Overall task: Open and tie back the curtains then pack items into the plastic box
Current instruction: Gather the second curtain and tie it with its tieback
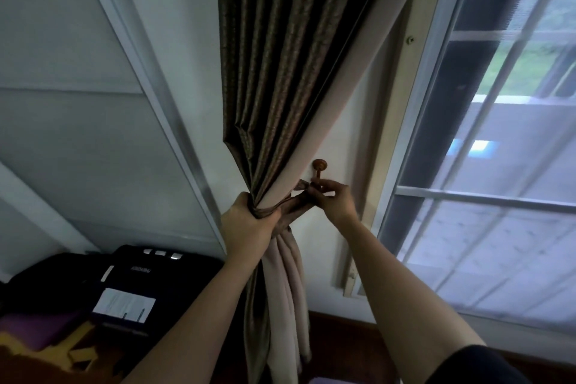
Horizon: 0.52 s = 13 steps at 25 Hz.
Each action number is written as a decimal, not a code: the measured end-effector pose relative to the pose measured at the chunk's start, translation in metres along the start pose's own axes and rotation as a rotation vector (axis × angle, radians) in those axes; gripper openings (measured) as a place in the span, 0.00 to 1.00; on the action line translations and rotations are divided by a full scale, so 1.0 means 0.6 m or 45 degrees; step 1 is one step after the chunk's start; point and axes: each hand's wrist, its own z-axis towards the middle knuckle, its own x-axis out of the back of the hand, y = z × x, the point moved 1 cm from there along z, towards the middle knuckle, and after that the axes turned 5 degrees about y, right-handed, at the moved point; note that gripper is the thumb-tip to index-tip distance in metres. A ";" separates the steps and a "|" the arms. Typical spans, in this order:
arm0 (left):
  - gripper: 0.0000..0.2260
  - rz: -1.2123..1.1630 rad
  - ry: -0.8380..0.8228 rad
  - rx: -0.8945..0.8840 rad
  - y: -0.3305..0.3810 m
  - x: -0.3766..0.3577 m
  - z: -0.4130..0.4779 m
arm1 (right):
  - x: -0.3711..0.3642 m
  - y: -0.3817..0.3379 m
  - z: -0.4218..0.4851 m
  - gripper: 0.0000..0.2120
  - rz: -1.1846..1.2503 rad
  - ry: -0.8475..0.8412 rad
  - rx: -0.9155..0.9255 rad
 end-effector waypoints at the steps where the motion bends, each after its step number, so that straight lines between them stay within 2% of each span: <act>1: 0.14 -0.006 -0.005 -0.006 0.000 -0.004 -0.002 | 0.000 0.004 -0.001 0.13 -0.036 -0.020 0.007; 4: 0.11 0.014 -0.009 -0.047 0.006 -0.016 -0.012 | -0.001 0.004 0.005 0.13 -0.258 -0.014 0.135; 7: 0.14 0.020 0.002 -0.065 0.008 -0.025 -0.034 | 0.011 -0.018 0.008 0.15 -0.676 -0.198 0.194; 9: 0.17 0.051 0.020 -0.094 0.005 -0.034 -0.067 | 0.036 -0.014 -0.016 0.19 -0.617 -0.325 0.204; 10: 0.18 0.070 0.035 -0.119 0.004 -0.044 -0.090 | 0.054 -0.010 -0.036 0.18 -0.517 -0.284 0.206; 12: 0.17 0.087 0.032 -0.202 0.007 -0.073 -0.139 | 0.099 -0.006 -0.078 0.05 -0.275 -0.079 0.168; 13: 0.16 0.101 0.004 -0.248 0.013 -0.091 -0.163 | 0.122 -0.012 -0.097 0.06 -0.162 0.000 0.169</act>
